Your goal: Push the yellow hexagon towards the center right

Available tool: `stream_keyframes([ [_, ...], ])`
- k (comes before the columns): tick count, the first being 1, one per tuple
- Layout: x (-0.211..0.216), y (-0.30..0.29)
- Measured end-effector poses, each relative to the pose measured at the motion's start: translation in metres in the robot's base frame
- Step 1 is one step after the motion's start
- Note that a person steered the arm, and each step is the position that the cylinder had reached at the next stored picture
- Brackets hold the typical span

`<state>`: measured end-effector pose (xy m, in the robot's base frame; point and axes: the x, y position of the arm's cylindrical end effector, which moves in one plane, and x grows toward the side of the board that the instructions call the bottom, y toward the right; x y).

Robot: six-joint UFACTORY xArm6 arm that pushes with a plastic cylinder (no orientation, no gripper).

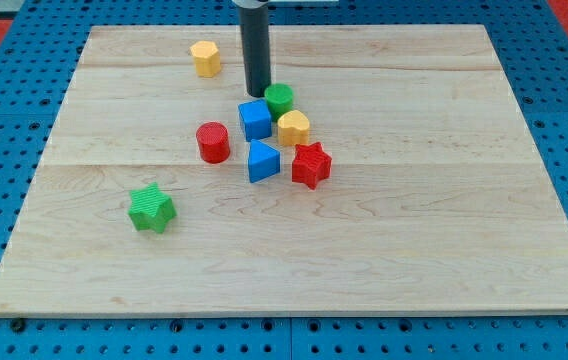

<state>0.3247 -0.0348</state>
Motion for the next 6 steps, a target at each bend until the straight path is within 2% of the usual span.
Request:
stream_keyframes([
  [1, 0.023, -0.025],
  [2, 0.030, 0.019],
  [3, 0.022, 0.007],
  [4, -0.002, -0.033],
  [5, 0.002, -0.128],
  [6, -0.053, -0.152],
])
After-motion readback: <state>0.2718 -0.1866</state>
